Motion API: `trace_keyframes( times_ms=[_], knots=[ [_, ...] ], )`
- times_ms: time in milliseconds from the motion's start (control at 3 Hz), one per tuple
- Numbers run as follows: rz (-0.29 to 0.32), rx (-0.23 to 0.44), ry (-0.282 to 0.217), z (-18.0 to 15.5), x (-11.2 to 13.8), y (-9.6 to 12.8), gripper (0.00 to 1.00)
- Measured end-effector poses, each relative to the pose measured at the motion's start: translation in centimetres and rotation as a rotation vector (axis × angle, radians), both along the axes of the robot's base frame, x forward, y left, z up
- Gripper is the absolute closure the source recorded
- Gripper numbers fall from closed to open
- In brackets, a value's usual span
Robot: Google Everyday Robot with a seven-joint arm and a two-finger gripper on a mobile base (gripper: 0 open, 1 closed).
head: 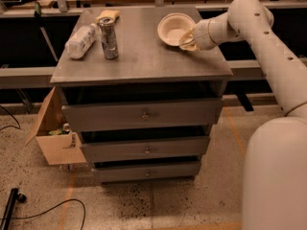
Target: Move paper bowl near redbull can
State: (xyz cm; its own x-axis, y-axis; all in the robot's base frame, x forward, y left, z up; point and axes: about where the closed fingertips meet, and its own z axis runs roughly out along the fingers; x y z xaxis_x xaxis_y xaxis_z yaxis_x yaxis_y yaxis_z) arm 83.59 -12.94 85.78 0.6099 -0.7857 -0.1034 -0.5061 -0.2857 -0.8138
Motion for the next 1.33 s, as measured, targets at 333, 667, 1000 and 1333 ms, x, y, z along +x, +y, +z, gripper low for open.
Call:
trace_keyframes(
  times_ms=[333, 667, 1000, 1333],
  knots=[
    [0.07, -0.038, 0.02, 1.4, -2.6, 2.5, 1.0],
    [0.169, -0.081, 0.097, 1.7, -6.4, 4.8, 1.0],
    [0.278, -0.117, 0.207, 0.6, -10.4, 6.8, 1.0],
    [0.371, -0.131, 0.276, 0.1, -13.0, 8.9, 1.0]
  ],
)
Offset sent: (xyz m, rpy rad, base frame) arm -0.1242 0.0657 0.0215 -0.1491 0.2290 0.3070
